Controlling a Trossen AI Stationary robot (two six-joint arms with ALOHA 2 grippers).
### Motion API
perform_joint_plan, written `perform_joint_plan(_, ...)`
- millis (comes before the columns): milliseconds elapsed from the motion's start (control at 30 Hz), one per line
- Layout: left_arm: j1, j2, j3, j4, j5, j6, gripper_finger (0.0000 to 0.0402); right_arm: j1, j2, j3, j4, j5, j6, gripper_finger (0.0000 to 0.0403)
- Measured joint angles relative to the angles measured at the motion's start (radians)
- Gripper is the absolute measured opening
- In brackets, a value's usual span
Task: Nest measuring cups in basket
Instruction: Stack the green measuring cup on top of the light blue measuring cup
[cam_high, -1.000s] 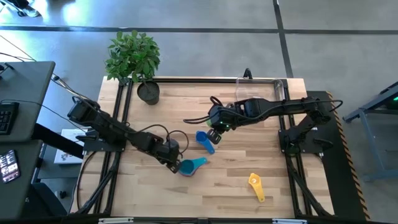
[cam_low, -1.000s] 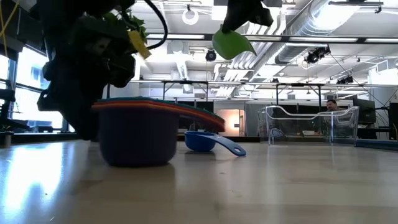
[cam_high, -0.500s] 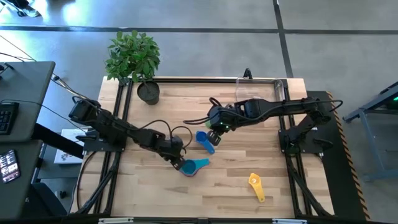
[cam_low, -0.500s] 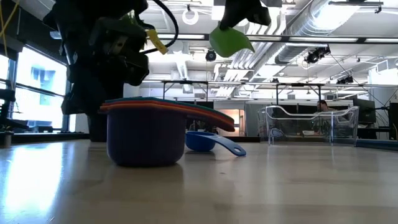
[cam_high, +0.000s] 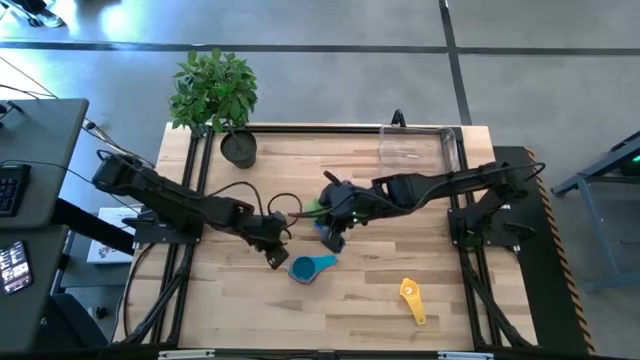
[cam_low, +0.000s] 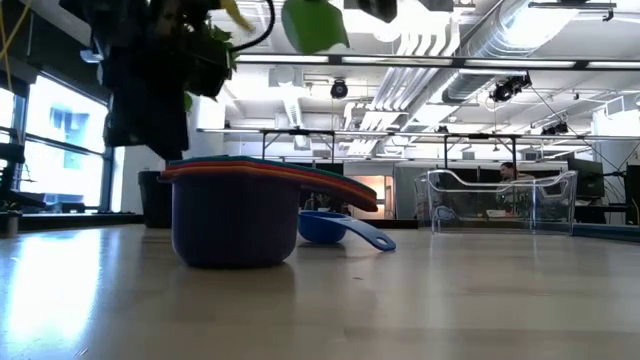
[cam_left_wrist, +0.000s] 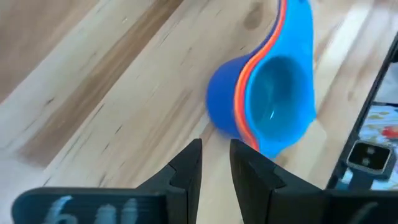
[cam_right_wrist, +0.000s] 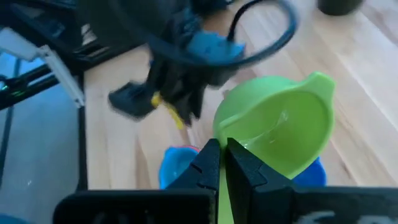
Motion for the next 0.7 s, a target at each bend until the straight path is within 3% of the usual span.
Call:
perform_joint_plan(400, 0.012, -0.246, 0.000, -0.063, -0.036, 0.007, 0.0074, 0.016, 0.039, 0.000, 0.116, -0.077, -0.174, 0.0000)
perform_joint_plan(700, 0.057, -0.395, -0.001, -0.072, -0.130, -0.011, 0.0074, 0.016, 0.050, 0.000, 0.119, -0.113, -0.498, 0.0000)
